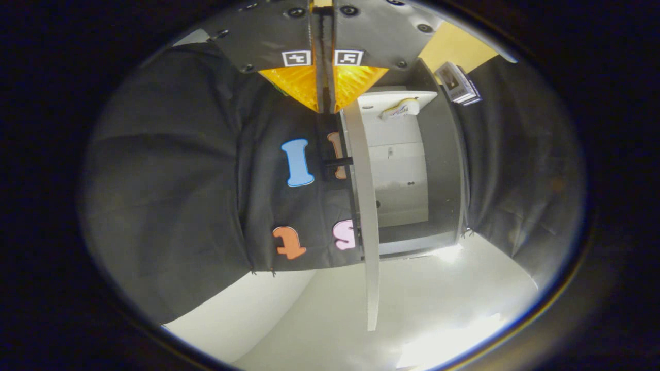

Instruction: Open the shoe cabinet door, grab the shoes and put them into the shoe cabinet, then close the shoe cabinet door.

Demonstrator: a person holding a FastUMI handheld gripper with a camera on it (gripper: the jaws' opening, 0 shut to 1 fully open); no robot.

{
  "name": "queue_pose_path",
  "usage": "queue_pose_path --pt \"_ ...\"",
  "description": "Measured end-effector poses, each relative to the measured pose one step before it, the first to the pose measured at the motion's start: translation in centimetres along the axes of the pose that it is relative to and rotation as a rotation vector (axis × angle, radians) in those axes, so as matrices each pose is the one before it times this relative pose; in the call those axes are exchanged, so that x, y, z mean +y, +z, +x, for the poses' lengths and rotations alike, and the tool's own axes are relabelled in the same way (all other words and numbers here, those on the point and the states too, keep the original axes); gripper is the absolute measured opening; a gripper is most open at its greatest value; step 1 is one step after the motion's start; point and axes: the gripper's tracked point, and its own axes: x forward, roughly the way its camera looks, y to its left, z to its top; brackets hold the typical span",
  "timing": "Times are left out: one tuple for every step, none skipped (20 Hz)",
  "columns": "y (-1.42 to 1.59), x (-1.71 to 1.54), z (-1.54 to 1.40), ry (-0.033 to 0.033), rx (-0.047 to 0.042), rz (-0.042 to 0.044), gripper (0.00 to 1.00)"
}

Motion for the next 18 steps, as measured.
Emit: queue_pose_path --pt "0.068 0.319 -0.08 0.01257 -0.00527 0.00812 0.02" --pt "-0.089 0.04 0.264 -0.00455 -0.00177 -0.00834 0.02" --pt "-0.029 0.045 0.005 0.0043 -0.00238 -0.01254 0.02" --pt "0.214 -0.376 -0.046 0.00345 -0.00347 -0.01327 0.02" --pt "0.131 -0.061 0.053 0.00728 -0.00367 -0.00792 0.02" --pt "0.017 0.172 0.069 0.00953 -0.00191 -0.0023 0.02" --pt "-0.049 0.314 0.102 0.01277 -0.00093 0.00139 0.02" --pt "-0.1 0.482 -0.053 0.01673 0.00058 0.00316 0.02" --pt "-0.091 0.46 0.106 0.02045 0.00254 0.00436 0.02" --pt "-0.12 0.416 -0.06 0.02142 0.00523 0.00276 0.02" --pt "-0.283 0.335 0.014 0.01748 0.01104 0.00012 0.02" --pt "-0.397 0.402 -0.222 0.02063 0.01692 0.00278 0.02" --pt "-0.54 0.404 -0.053 0.0193 0.02203 0.00547 0.02" --pt "-0.467 0.541 -0.384 0.02082 0.02394 0.00959 0.02" --pt "-0.628 0.518 -0.209 0.0189 0.02518 0.0106 0.02" --pt "-0.613 0.525 -0.352 0.01675 0.02966 0.01077 0.02" --pt "-0.813 0.419 -0.262 0.01127 0.03282 0.00845 0.02" --pt "-0.694 0.289 -0.461 0.00918 0.03387 0.00914 0.02"
